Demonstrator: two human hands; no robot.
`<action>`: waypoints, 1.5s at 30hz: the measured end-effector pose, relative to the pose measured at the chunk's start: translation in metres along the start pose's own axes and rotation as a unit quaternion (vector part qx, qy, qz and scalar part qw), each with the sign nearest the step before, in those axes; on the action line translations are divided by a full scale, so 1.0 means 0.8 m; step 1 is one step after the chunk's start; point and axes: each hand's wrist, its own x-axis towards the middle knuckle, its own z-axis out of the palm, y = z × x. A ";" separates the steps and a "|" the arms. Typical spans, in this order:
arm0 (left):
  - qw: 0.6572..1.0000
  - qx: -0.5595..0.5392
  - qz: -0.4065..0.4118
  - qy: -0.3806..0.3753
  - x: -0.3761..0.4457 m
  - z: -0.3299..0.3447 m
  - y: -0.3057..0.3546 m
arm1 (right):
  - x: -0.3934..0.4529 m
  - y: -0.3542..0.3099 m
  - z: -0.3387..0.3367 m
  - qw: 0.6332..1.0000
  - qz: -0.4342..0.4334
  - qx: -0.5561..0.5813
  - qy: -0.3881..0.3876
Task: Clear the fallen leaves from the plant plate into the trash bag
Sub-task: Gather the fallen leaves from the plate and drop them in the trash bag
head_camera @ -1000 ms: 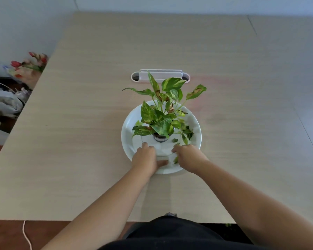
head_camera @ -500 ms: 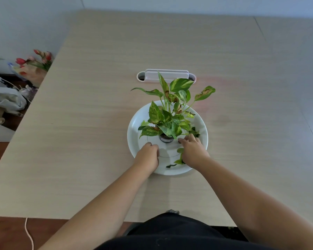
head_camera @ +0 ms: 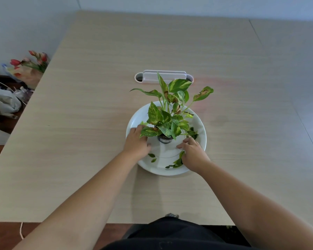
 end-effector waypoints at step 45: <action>0.987 0.149 -0.008 -0.056 -0.042 0.021 0.036 | -0.028 -0.034 -0.004 0.996 0.042 -0.057 -0.059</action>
